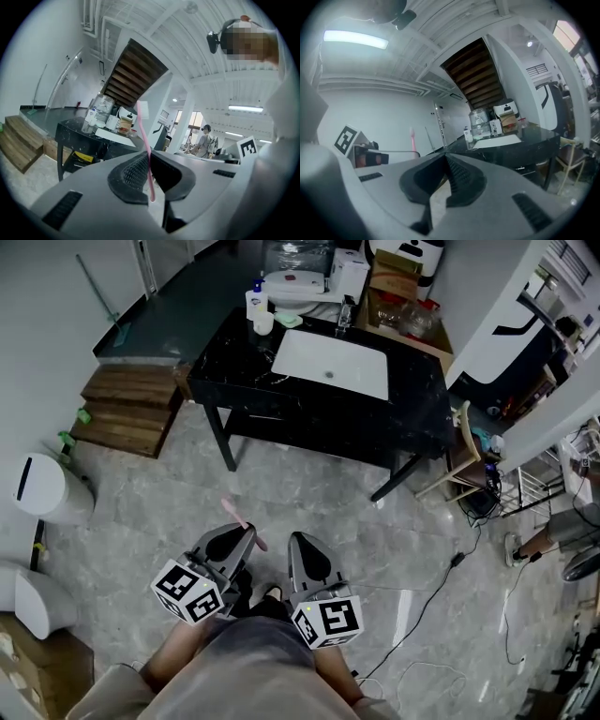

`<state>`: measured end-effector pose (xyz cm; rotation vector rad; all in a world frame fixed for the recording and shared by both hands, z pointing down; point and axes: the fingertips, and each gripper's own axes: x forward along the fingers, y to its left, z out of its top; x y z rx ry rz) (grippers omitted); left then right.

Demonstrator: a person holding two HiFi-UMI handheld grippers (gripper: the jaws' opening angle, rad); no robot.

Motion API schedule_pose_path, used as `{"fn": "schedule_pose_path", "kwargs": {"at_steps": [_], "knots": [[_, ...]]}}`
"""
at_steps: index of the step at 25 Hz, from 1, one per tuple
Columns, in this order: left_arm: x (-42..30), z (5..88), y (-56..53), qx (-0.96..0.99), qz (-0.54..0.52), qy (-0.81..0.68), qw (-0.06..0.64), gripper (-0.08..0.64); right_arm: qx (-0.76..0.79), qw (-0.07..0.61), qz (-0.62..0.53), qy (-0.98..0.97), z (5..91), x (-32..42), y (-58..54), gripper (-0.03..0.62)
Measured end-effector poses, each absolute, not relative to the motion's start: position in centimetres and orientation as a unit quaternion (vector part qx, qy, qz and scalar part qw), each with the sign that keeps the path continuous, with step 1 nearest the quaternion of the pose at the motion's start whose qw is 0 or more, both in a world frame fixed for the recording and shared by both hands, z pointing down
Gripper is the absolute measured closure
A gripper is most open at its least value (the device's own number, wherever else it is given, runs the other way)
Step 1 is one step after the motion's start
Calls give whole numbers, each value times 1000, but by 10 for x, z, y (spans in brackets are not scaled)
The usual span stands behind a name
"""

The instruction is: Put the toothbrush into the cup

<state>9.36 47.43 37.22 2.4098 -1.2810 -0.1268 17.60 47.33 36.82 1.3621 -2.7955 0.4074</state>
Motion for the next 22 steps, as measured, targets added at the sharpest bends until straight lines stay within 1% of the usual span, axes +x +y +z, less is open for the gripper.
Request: {"fn": "schedule_pose_path", "kwargs": {"at_steps": [4,11,22], "knots": [[93,378,470,866,-43,-449,214,537,438,-5,149,-887,375,176,469,586],[77,378,449,866,-48,-453,205,537,431,2,137,-892,373,160,448,586],[39,371,390,862,-65,-457,209,537,409,19,127,-903,364,113,392,586]]}}
